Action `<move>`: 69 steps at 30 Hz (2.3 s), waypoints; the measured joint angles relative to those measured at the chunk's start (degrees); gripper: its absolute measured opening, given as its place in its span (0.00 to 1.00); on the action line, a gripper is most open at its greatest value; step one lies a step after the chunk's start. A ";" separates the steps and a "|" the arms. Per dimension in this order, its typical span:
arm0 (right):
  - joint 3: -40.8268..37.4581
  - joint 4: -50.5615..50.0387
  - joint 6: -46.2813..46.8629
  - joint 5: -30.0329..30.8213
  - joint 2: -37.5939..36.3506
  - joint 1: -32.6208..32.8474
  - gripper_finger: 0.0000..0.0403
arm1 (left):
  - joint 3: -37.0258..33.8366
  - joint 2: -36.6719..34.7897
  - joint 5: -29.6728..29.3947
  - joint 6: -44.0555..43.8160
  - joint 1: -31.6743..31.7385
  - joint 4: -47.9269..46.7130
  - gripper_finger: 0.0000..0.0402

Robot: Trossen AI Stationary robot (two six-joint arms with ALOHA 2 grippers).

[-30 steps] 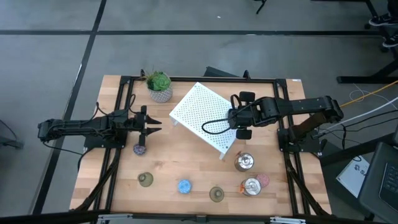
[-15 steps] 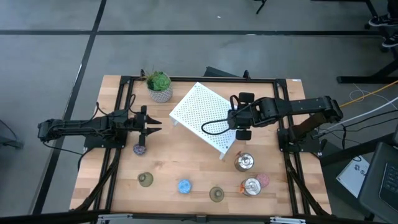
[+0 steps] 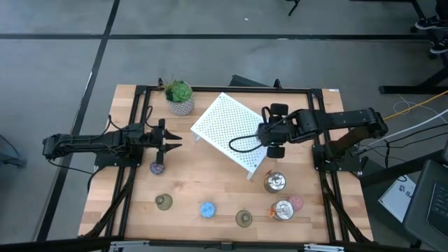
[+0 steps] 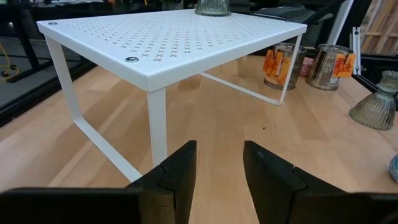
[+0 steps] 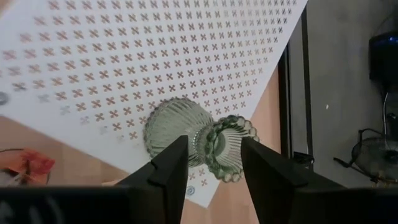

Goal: Pick & Place candle stick holders
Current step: Put the right green vase on the shelf aligned with the other green vase

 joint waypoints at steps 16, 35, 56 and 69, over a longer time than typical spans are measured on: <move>7.64 -3.53 8.14 -0.02 -0.07 9.51 0.38 | 0.02 0.00 0.00 0.00 0.02 0.00 0.32; 6.87 4.51 22.71 -10.60 4.10 19.25 0.38 | 0.00 0.00 0.00 0.00 0.00 0.00 0.32; 6.83 9.97 22.50 -14.05 10.11 20.07 0.38 | 0.02 0.00 0.01 0.00 0.00 0.00 0.32; 6.80 13.70 20.67 -15.52 11.81 20.29 0.55 | 0.00 0.00 0.00 0.00 0.00 0.00 0.32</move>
